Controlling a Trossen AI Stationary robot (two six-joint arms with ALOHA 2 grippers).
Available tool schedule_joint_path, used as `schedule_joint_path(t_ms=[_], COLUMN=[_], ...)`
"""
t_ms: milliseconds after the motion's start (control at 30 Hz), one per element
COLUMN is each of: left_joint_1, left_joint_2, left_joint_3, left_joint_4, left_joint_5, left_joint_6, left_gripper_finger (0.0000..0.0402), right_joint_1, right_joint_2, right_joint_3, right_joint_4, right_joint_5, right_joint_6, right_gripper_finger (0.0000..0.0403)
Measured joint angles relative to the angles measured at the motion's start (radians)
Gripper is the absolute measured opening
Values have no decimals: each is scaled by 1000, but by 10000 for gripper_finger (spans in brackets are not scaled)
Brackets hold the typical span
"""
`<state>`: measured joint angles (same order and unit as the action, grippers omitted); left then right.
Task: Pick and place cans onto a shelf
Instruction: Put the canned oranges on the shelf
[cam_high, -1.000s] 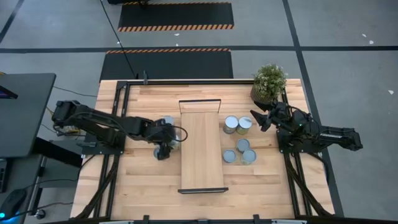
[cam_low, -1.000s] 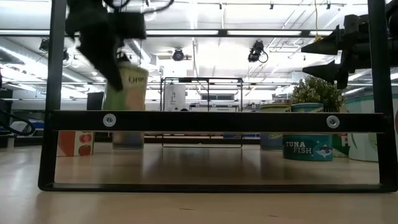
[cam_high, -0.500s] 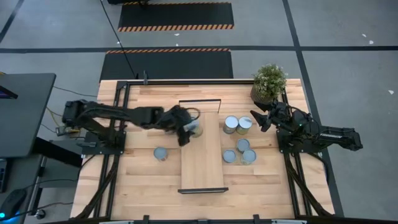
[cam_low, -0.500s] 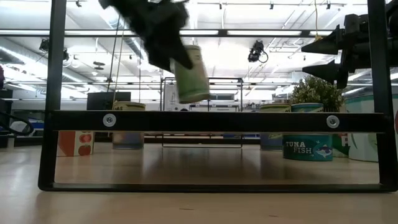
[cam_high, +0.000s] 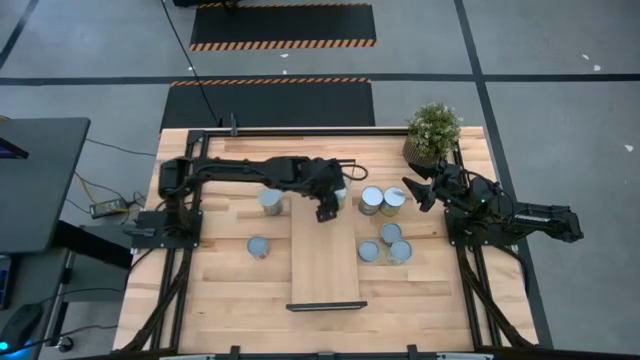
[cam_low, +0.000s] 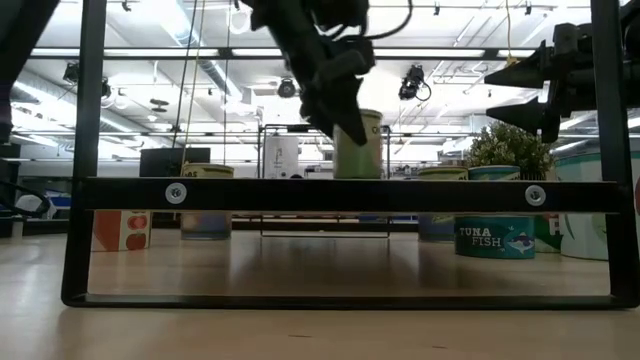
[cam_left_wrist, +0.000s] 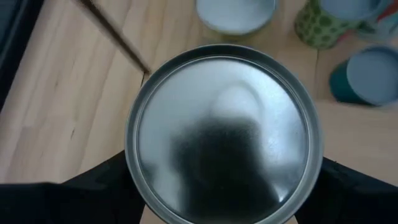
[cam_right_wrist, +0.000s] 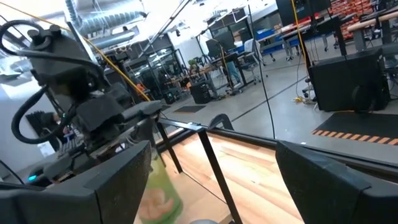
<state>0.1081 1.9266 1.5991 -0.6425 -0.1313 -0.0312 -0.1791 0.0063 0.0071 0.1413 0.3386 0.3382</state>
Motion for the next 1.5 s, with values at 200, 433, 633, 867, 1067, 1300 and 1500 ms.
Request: schedule_joint_path(t_ms=[200,433,633,867,1067,1300,1500], left_joint_1=[4,5,11,13,7,-13,-24], left_joint_2=[57,67,67,66,60,59,59], left_joint_3=[47,46,47,47,47,47,47], left_joint_4=[-16,-7,29,34,20,7,-27], left_joint_5=[6,19,61,18,-24,-52,-77], left_joint_6=[105,143,140,122,153,204,176], left_gripper_finger=[313,316,354,390,395,396,396], right_joint_1=[0,0,0,0,0,0,0], right_joint_2=[0,0,0,0,0,0,0], right_joint_3=[0,0,0,0,0,0,0], right_joint_4=[-1,-1,0,0,0,0,0], right_joint_5=[1,0,0,0,0,0,0], right_joint_6=[0,0,0,0,0,0,0], right_gripper_finger=[352,352,352,352,352,352,352])
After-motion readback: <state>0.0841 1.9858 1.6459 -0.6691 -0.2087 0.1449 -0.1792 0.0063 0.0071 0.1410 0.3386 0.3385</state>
